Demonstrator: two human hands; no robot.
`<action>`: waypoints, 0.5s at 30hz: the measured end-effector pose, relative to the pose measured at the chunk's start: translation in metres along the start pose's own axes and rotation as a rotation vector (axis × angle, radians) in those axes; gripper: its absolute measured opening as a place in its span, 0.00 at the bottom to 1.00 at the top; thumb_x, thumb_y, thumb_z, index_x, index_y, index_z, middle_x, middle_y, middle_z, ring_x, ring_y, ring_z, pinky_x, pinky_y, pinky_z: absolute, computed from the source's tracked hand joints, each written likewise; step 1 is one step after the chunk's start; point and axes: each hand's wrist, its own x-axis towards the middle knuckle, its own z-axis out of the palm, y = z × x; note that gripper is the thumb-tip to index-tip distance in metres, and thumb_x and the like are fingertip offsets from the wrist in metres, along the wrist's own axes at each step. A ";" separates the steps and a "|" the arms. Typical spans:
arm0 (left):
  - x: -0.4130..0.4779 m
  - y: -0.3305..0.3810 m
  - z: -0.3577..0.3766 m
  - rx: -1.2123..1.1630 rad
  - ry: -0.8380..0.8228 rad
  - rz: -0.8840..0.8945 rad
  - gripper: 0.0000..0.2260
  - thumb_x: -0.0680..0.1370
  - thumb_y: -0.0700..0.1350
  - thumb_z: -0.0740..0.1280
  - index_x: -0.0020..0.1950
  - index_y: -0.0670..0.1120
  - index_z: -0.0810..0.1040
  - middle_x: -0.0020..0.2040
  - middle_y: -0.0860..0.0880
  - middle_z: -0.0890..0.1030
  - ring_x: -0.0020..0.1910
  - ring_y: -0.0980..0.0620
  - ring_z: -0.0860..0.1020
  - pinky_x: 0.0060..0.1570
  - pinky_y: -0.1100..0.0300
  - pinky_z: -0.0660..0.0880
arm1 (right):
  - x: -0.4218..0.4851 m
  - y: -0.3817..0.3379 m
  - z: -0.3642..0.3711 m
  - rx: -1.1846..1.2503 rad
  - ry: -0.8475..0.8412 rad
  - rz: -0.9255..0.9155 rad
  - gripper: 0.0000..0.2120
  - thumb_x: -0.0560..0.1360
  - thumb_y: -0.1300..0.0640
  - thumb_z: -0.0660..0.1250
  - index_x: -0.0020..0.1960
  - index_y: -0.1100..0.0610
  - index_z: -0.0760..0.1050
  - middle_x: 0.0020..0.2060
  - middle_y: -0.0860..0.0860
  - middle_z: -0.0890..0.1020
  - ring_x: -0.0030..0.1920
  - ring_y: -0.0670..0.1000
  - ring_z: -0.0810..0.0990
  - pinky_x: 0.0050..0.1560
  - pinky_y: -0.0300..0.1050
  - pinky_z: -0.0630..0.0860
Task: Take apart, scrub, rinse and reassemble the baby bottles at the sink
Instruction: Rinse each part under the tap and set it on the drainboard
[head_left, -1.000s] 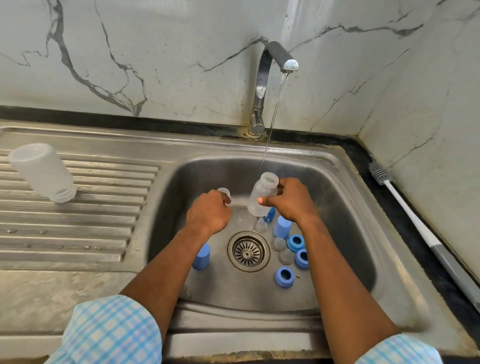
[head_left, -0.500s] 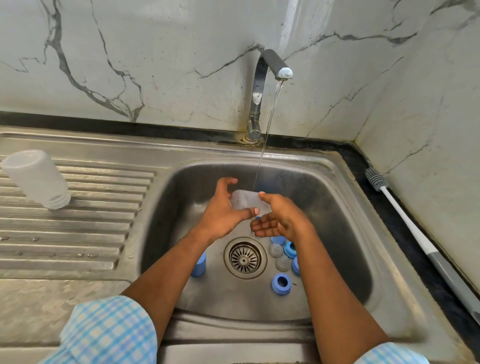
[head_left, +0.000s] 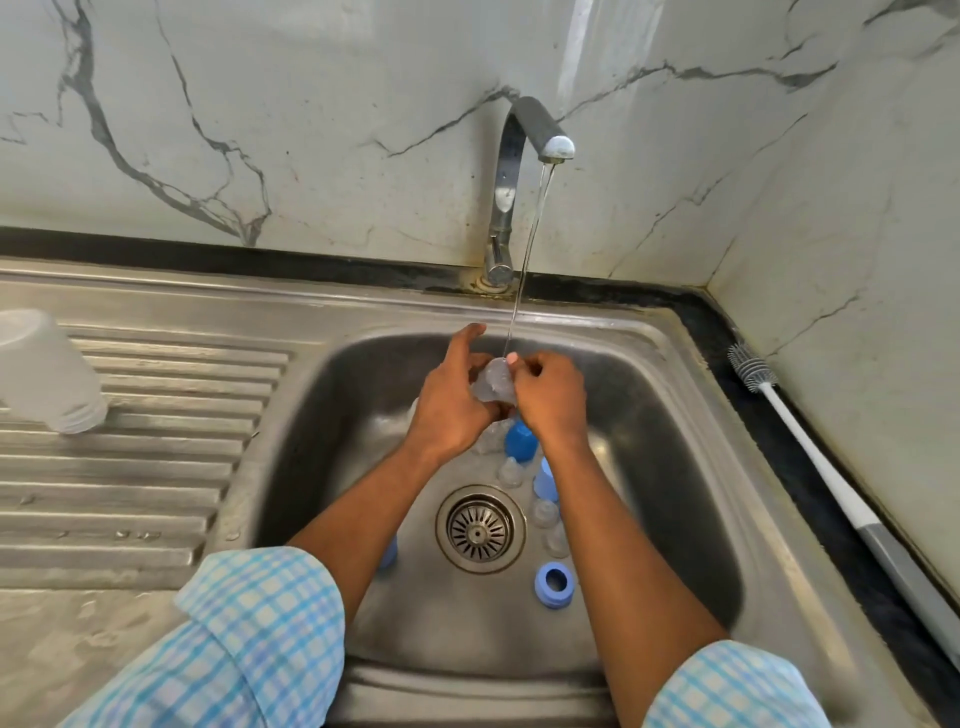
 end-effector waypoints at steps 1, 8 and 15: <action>0.001 0.000 -0.001 -0.006 0.014 -0.001 0.43 0.67 0.42 0.80 0.76 0.53 0.60 0.59 0.55 0.80 0.54 0.60 0.78 0.49 0.75 0.70 | 0.000 -0.001 0.000 0.031 -0.018 -0.009 0.11 0.79 0.49 0.67 0.48 0.56 0.80 0.41 0.51 0.83 0.43 0.50 0.82 0.48 0.48 0.80; 0.003 -0.002 -0.002 -0.045 0.072 -0.024 0.44 0.66 0.42 0.82 0.75 0.54 0.61 0.61 0.51 0.80 0.57 0.57 0.78 0.56 0.68 0.73 | 0.009 0.000 -0.013 0.214 -0.214 0.008 0.06 0.79 0.59 0.66 0.45 0.49 0.76 0.43 0.47 0.81 0.48 0.50 0.83 0.53 0.54 0.82; 0.000 0.000 0.007 -0.015 0.023 0.047 0.38 0.69 0.40 0.79 0.74 0.52 0.65 0.59 0.51 0.81 0.56 0.55 0.80 0.56 0.57 0.79 | 0.006 -0.003 -0.006 0.008 -0.073 -0.032 0.18 0.70 0.44 0.75 0.51 0.52 0.73 0.45 0.49 0.79 0.46 0.48 0.79 0.47 0.46 0.79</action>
